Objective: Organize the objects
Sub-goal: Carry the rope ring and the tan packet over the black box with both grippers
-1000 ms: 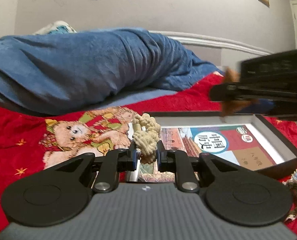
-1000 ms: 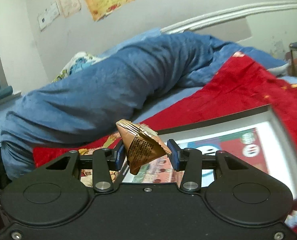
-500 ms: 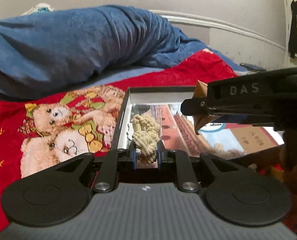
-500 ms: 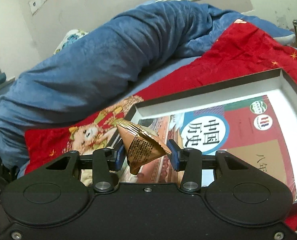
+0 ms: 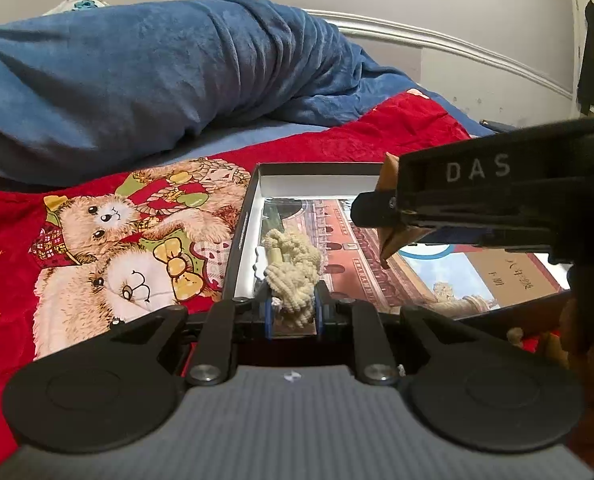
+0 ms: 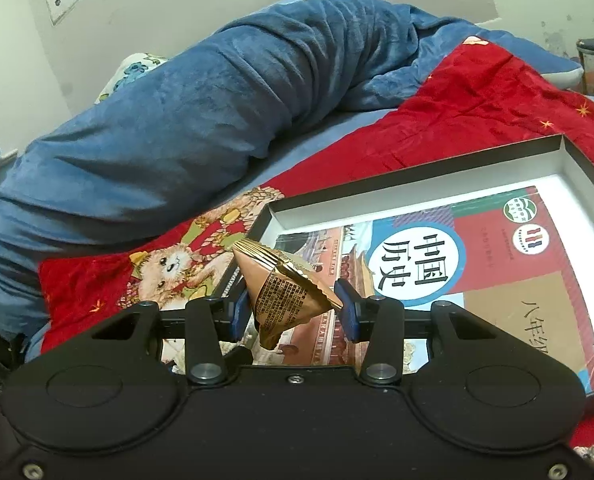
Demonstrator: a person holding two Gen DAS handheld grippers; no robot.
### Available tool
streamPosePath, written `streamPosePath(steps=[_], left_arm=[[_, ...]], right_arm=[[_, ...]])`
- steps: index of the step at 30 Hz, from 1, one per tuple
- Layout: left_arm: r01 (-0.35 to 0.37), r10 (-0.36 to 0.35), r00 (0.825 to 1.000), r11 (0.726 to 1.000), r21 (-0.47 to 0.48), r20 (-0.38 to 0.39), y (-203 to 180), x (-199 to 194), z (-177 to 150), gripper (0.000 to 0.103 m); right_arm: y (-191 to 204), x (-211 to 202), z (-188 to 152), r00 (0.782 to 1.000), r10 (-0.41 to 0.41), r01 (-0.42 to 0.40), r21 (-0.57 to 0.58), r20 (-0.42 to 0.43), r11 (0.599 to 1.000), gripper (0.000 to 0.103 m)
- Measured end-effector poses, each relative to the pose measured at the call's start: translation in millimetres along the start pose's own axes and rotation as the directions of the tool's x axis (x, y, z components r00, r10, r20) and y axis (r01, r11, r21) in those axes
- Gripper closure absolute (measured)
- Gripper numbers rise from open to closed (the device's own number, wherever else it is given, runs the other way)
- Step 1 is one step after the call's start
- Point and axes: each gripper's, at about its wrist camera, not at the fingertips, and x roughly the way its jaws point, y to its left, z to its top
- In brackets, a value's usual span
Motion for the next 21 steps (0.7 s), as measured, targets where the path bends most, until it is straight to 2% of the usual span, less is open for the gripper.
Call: streamPosePath(steps=[5, 8, 11, 16, 21], left_arm=[[-0.019, 0.019, 1.0, 1.0, -0.012, 0.007, -2.3, -1.0, -3.0, 0.079], [-0.07, 0.068, 0.996, 0.997, 0.03, 0.057, -11.0, -6.2, -9.4, 0.078], [-0.071, 0.068, 0.995, 0.997, 0.036, 0.075, -11.2, -9.1, -11.0, 0.078], [-0.056, 0.054, 0.996, 0.998, 0.018, 0.066, -6.5, -7.6, -9.2, 0.075], [-0.057, 0.057, 0.996, 0.998, 0.002, 0.064, -5.1, -10.6, -10.2, 0.076]], right_arm=[[2.0, 0.8, -2.3, 0.999, -0.047, 0.047, 0.021, 0.002, 0.999, 0.06], [6.6, 0.4, -2.5, 0.995, -0.098, 0.098, 0.017, 0.013, 0.995, 0.06], [9.4, -3.9, -2.1, 0.989, -0.144, 0.144, 0.005, 0.035, 0.99, 0.06], [4.7, -3.9, -5.3, 0.991, -0.126, 0.125, 0.03, 0.04, 0.992, 0.06], [2.5, 4.3, -10.1, 0.992, -0.126, 0.126, 0.045, 0.007, 0.991, 0.06]])
